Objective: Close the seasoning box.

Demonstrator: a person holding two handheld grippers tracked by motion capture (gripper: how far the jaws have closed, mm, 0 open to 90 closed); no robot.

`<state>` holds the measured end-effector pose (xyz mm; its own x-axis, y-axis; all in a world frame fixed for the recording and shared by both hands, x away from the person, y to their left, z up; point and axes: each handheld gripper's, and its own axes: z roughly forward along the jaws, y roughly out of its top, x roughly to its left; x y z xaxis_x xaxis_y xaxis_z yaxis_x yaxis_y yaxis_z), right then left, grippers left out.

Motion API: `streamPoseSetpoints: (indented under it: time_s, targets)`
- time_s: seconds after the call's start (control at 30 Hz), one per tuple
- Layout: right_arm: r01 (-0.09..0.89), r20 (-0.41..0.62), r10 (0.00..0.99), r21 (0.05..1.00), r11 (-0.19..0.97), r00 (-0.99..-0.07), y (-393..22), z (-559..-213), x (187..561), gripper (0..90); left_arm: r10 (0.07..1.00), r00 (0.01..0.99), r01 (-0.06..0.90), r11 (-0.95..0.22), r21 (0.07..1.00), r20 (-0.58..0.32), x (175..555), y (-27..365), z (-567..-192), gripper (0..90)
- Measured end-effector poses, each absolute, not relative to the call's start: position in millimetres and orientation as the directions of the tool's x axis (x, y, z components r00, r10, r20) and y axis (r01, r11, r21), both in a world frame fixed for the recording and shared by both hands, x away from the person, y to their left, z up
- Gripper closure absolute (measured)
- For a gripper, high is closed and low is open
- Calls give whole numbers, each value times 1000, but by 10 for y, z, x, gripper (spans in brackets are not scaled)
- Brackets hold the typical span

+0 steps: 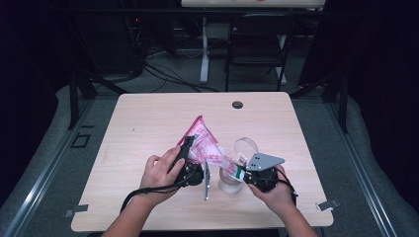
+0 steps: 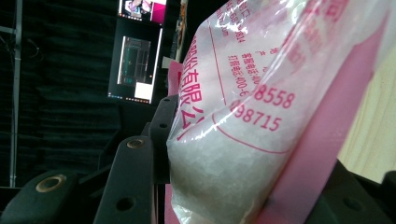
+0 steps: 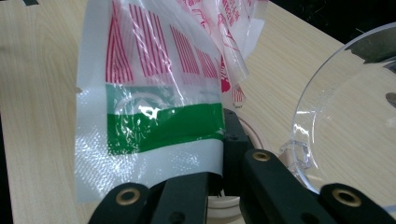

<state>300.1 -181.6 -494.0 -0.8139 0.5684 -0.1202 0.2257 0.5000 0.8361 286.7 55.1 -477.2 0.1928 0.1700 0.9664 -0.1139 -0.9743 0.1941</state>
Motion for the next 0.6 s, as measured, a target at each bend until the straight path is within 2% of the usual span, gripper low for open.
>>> streamPoseSetpoints:
  time_s: [0.6]
  targets:
    - [225,-119,569,838,497,-814,-1811,-4950,3003,900,169,187,-116,-974,193,968,2869,548,-4767,592]
